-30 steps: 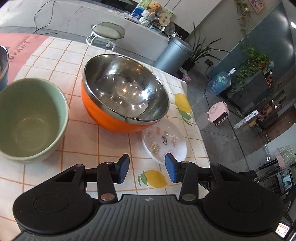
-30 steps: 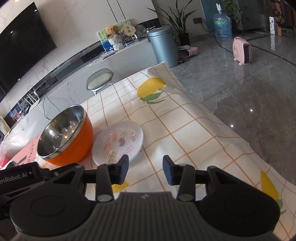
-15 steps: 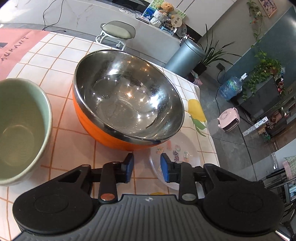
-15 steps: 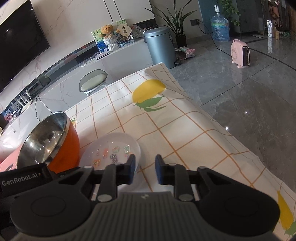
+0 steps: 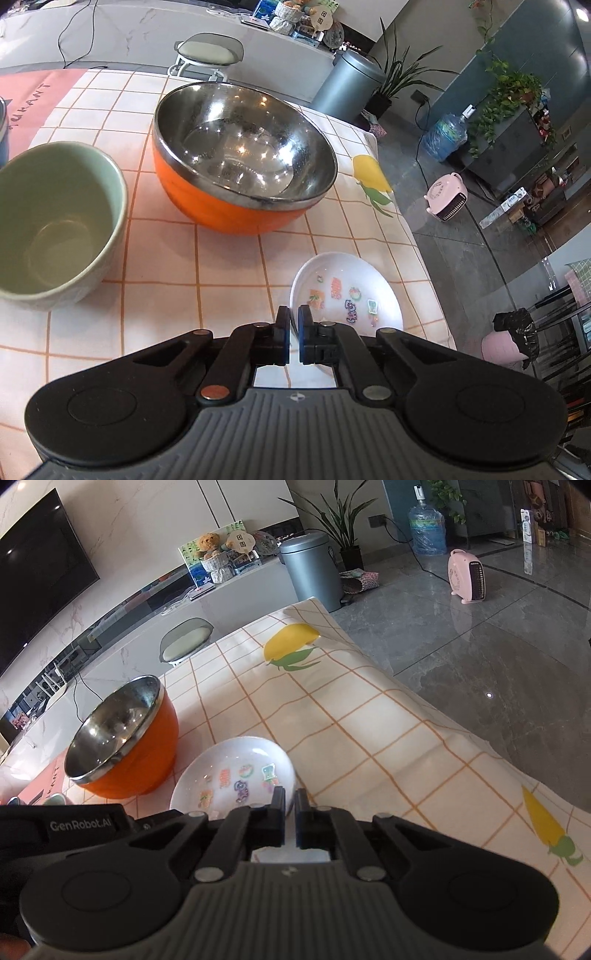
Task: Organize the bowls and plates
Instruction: 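Close the left gripper on the rim of the small white plate, then carry the small white plate with the left gripper onto the glass plate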
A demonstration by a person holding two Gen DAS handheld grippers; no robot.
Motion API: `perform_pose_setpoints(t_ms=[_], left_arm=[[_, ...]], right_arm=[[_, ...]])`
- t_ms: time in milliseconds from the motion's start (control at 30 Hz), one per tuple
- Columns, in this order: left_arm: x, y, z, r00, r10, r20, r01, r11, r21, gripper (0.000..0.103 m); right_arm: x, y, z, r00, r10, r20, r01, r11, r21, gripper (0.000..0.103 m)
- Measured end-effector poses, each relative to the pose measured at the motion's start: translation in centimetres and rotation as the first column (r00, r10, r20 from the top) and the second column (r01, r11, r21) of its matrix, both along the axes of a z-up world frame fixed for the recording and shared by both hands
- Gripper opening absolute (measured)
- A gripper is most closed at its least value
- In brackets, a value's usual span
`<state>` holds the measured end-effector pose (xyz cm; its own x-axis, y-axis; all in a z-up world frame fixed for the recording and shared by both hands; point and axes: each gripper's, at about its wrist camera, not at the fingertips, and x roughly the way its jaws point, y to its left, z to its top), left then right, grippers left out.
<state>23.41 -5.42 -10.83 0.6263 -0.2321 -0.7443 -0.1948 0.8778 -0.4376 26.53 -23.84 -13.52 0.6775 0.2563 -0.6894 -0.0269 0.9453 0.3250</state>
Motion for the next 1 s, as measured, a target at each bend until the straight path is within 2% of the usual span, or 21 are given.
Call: perform_pose_setpoints(t_ms=[400,767,1000], left_arm=[[-7.2,2.2,2.5,1.0,0.03,0.003,-0.03,0.999,-0.025,0.004],[-14.0,5.7,5.7,0.993,0.087,0.074,-0.085,0.996,-0.033,0.004],[-18.2,8.6,6.6,0.984,0.142,0.106,-0.139,0.99,-0.036,0.004]], right_arm=[[-7.8,0.8,1.9,1.0,0.021,-0.005,-0.021,0.998,0.053,0.002],[-14.3,3.6,4.8,0.996,0.086,0.036,-0.089,0.993,0.082,0.002],[-17.5,6.6,6.0,0.986,0.155,0.06,-0.16,0.983,0.087,0.002]])
